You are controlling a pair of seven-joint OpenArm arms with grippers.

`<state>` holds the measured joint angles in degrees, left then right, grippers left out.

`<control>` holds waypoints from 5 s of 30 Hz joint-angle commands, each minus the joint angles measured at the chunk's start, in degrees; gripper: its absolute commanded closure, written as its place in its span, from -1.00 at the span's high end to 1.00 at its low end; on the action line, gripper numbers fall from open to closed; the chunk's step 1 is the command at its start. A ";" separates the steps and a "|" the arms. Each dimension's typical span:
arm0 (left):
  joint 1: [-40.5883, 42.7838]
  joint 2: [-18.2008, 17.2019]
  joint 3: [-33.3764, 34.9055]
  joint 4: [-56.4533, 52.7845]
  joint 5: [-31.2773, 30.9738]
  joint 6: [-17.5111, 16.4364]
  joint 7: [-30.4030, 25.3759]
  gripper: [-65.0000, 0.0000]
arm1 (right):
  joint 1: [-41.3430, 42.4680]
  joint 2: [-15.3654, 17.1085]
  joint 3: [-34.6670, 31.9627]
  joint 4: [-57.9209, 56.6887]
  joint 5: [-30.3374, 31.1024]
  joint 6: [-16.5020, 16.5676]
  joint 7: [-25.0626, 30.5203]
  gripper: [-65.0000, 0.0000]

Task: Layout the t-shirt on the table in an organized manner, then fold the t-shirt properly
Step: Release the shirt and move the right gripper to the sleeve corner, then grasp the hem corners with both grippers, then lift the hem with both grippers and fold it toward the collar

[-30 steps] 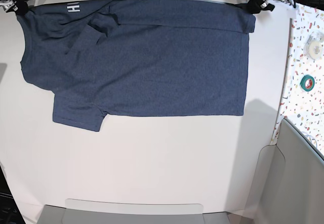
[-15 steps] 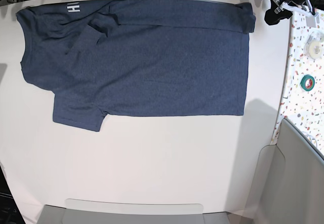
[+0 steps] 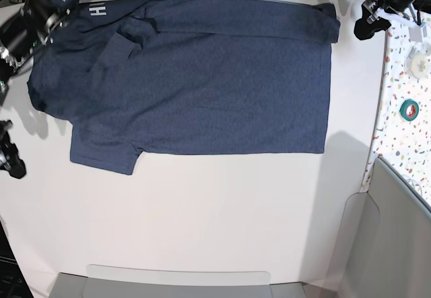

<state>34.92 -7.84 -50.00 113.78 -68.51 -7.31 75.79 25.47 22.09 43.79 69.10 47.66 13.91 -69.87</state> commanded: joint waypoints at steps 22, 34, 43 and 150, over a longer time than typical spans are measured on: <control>-1.73 -0.03 -0.51 0.73 -1.25 -0.12 -0.23 -0.24 | 2.00 -5.25 -9.46 -16.66 -14.47 0.55 11.36 -0.04; -1.47 -0.03 -0.51 0.73 -1.25 -0.12 -0.49 -0.24 | 2.09 -7.98 -15.70 -16.66 -14.21 0.55 11.54 -0.05; -3.75 -3.20 -0.60 0.91 -1.25 -0.12 -0.14 -0.23 | 2.09 -7.62 -18.34 -16.40 -14.30 0.55 11.27 -1.00; -49.82 -16.21 51.27 -58.96 0.42 -0.12 -28.10 -0.97 | 13.87 -2.61 -30.30 -2.68 -25.37 3.71 11.18 -1.00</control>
<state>-14.90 -23.09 1.37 54.87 -69.14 -8.58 47.90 37.23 18.09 13.34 64.84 22.41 17.28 -60.42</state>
